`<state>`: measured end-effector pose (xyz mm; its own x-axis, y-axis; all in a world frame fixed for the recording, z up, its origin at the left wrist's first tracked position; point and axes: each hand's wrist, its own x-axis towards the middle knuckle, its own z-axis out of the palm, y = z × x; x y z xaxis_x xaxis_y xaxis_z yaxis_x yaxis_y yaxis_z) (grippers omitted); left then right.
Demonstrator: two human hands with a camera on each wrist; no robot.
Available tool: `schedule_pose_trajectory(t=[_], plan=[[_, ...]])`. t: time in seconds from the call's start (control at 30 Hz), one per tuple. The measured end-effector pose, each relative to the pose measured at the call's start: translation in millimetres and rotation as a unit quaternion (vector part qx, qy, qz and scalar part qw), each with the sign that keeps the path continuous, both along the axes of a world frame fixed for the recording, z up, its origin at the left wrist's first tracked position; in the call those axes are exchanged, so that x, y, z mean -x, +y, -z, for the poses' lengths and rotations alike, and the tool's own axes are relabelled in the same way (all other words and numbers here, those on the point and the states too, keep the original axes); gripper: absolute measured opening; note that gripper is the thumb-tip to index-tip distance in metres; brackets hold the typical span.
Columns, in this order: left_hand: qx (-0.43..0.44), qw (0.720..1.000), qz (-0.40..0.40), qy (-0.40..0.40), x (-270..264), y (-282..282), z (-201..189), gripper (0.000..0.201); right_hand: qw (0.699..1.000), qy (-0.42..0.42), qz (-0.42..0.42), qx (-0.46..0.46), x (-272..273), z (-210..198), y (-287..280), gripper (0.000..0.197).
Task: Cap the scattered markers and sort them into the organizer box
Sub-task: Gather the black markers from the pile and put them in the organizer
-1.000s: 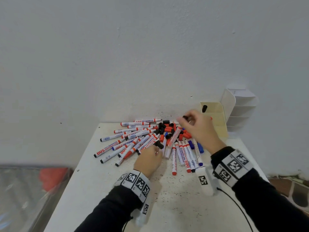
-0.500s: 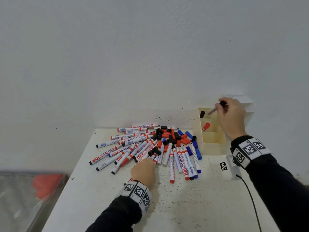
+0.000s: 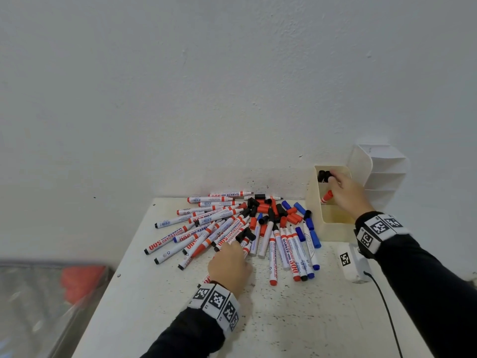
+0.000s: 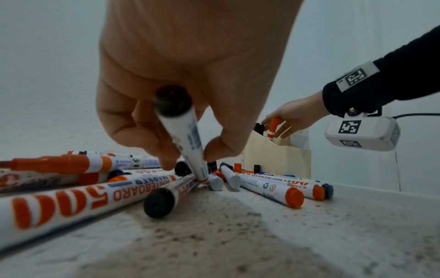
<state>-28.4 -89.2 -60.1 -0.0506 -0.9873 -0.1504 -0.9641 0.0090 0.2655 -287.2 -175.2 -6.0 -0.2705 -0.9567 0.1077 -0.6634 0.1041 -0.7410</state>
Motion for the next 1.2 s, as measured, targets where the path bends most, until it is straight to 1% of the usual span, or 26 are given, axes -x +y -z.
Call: schedule_pose_trajectory(t=[0.07, 0.1, 0.17, 0.2, 0.23, 0.27, 0.33, 0.4, 0.47, 0.6, 0.7, 0.77, 0.8, 0.87, 0.9, 0.97, 1.03, 1.07, 1.13, 1.2], plan=[[0.007, 1.0, -0.003, 0.016, -2, 0, 1, 0.029, 1.0, 0.008, 0.008, 0.029, -3, -3, 1, 0.039], [0.012, 1.0, -0.004, 0.023, -3, 0, 2, 0.028, 0.997, 0.022, 0.023, 0.068, -5, -5, 0, 0.036], [0.03, 0.999, -0.005, 0.033, -4, 1, 1, 0.027, 0.983, 0.077, 0.042, 0.164, -15, -13, 4, 0.026], [0.04, 0.999, -0.005, 0.035, -5, 2, 1, 0.026, 0.976, 0.097, 0.036, 0.194, -24, -17, 7, 0.021], [0.049, 0.998, -0.007, 0.034, -6, 2, 0, 0.027, 0.974, 0.101, 0.017, 0.201, -33, -19, 10, 0.018], [0.056, 0.998, -0.01, 0.035, -6, 3, 0, 0.026, 0.978, 0.094, -0.015, 0.185, -45, -20, 13, 0.017], [0.069, 0.996, -0.02, 0.052, -8, 2, -1, 0.025, 0.987, 0.077, -0.093, 0.103, -69, -13, 17, 0.018], [0.081, 0.994, -0.026, 0.076, -10, -1, -2, 0.024, 0.982, 0.086, -0.169, 0.011, -92, 3, 19, 0.021], [0.092, 0.991, -0.027, 0.097, -12, -3, -2, 0.026, 0.969, 0.108, -0.216, -0.041, -110, 22, 21, 0.024], [0.119, 0.984, -0.029, 0.126, -15, -4, -1, 0.024, 0.952, 0.173, -0.242, -0.078, -131, 53, 20, 0.039], [0.122, 0.985, -0.029, 0.117, -17, -5, -1, 0.027, 0.936, 0.227, -0.254, -0.085, -139, 62, 17, 0.048], [0.124, 0.987, -0.028, 0.097, -18, -6, 0, 0.03, 0.929, 0.25, -0.26, -0.083, -142, 65, 17, 0.05], [0.126, 0.987, -0.03, 0.094, -19, -6, 1, 0.031, 0.928, 0.256, -0.26, -0.077, -143, 67, 18, 0.047], [0.129, 0.986, -0.036, 0.096, -20, -7, 2, 0.032, 0.934, 0.242, -0.256, -0.055, -143, 68, 18, 0.033], [0.131, 0.986, -0.038, 0.099, -21, -7, 3, 0.033, 0.943, 0.216, -0.249, -0.041, -142, 67, 17, 0.027], [0.136, 0.985, -0.043, 0.098, -23, -7, 2, 0.034, 0.968, 0.129, -0.215, -0.005, -136, 64, 16, 0.018], [0.137, 0.985, -0.044, 0.093, -23, -7, 1, 0.036, 0.982, 0.05, -0.181, 0.027, -129, 56, 16, 0.018], [0.136, 0.986, -0.041, 0.09, -23, -8, 1, 0.037, 0.983, 0.032, -0.181, 0.025, -125, 51, 16, 0.02], [0.137, 0.987, -0.032, 0.082, -21, -8, 0, 0.038, 0.978, 0.008, -0.207, 0.009, -120, 44, 20, 0.024], [0.138, 0.987, -0.022, 0.075, -18, -8, -1, 0.037, 0.975, -0.034, -0.221, 0.006, -115, 41, 24, 0.025]])
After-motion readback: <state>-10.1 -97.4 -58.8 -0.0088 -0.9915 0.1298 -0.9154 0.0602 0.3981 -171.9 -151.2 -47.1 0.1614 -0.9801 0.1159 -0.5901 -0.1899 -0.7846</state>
